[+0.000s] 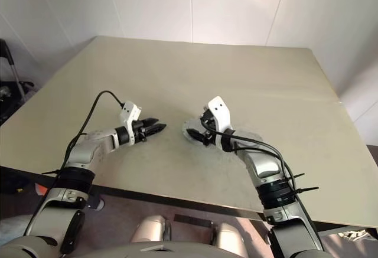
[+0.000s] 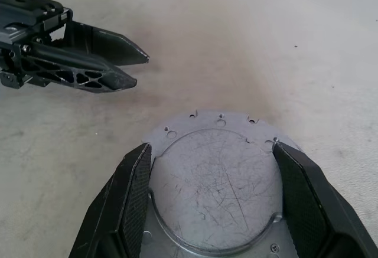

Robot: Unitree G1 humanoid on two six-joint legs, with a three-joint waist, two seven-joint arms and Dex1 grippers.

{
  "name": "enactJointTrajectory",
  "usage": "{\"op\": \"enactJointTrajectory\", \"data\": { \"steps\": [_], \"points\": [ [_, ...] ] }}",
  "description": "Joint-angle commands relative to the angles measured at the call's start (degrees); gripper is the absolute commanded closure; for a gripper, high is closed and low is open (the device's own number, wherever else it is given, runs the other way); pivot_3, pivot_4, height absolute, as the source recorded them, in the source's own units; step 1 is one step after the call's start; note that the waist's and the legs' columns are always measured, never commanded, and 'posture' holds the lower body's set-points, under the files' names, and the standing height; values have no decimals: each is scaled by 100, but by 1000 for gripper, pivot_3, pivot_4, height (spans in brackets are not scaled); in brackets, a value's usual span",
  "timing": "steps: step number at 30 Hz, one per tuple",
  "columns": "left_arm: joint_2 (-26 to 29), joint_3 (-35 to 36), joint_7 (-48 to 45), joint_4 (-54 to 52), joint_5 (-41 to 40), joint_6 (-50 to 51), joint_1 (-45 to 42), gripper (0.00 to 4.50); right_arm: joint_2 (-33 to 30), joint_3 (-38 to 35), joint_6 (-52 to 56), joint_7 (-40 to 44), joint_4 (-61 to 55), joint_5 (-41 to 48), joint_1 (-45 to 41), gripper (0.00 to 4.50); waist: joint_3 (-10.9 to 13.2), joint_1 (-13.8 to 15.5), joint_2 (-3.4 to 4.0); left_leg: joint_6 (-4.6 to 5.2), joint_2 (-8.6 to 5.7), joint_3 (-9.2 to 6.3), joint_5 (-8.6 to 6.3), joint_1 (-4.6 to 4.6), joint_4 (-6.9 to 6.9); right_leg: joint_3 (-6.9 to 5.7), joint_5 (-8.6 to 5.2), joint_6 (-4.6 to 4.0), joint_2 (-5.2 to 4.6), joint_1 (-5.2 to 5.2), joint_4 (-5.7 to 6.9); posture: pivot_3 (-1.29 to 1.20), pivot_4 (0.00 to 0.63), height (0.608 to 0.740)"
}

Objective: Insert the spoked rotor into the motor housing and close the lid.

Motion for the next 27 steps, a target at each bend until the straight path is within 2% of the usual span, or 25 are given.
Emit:
{"op": "enactJointTrajectory", "data": {
  "steps": [1,19,27],
  "points": [
    [8,-5,13,-189,24,-51,-23,1860,92,-250,-200,58,-406,245,-163,1350,0,-1,0,0,0,0,0,-1,0,0,0,0,0,0,0,0,0,740],
    [-52,-22,28,-230,36,-53,32,1860,63,-175,-134,-90,72,-164,-155,1350,0,0,0,0,0,0,0,-4,0,0,-1,-1,0,-2,-1,0,0,740],
    [-25,22,42,-286,34,-37,86,1860,-120,-73,-73,229,-100,-105,6,1350,0,9,0,1,-1,0,0,-2,0,0,-1,-1,0,1,-2,0,0,740]
  ]
}}
